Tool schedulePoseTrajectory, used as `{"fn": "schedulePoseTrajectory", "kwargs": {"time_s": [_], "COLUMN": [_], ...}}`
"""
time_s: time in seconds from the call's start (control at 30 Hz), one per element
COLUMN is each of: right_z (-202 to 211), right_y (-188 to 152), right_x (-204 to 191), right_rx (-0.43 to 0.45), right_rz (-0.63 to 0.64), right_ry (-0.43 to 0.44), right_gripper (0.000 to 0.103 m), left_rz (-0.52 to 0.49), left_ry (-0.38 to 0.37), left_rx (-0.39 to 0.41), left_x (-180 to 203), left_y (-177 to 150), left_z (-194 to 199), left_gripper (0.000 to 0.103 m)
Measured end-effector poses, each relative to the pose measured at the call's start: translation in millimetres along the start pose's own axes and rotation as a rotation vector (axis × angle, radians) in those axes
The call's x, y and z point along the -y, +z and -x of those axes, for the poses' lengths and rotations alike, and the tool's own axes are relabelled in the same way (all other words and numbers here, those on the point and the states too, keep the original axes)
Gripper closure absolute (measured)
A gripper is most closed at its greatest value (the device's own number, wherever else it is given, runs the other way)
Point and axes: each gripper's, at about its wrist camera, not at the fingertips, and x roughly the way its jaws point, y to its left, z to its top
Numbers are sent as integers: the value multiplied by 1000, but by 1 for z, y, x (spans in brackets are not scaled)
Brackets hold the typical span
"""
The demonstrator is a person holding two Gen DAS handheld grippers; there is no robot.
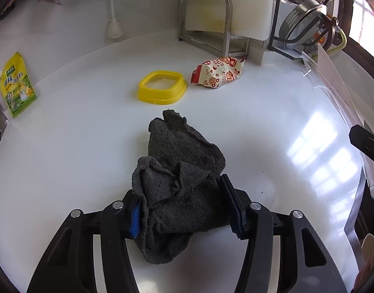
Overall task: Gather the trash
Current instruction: 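Carry the cloth and leaflet back toward the trash basket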
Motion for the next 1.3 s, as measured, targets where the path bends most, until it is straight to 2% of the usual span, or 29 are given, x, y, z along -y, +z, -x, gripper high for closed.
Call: {"fn": "schedulePoseTrajectory", "kwargs": {"time_s": [0.17,0.33,0.53,0.67,0.8,1.03,1.3], "right_z": [5,29,86,124,159,206,219], "right_y": [-2,-20,-59,-98,-139,-201,-256], "right_x": [-7,-20,-46,-62,-75,-97,-110], "right_rx": [10,26,62,82,90,98,21], "right_rz": [12,20,24,15,6,26,74], "right_ry": [4,7,14,6,8,19,-13], "right_gripper": [54,54,54,54,54,54,54], "left_rz": [-22,-52,-74,-70,-85,-96,-132], "left_ry": [32,47,20,9,22,-21,-50], "left_rx": [63,140,199,228,241,225,189], "left_x": [-10,-18,-22,-24,-23,-22,-16], "left_y": [-11,-29,-62,-94,-129,-182,-233], "left_z": [29,73,124,153,173,195,199], "left_gripper": [53,54,54,54,54,54,54]}}
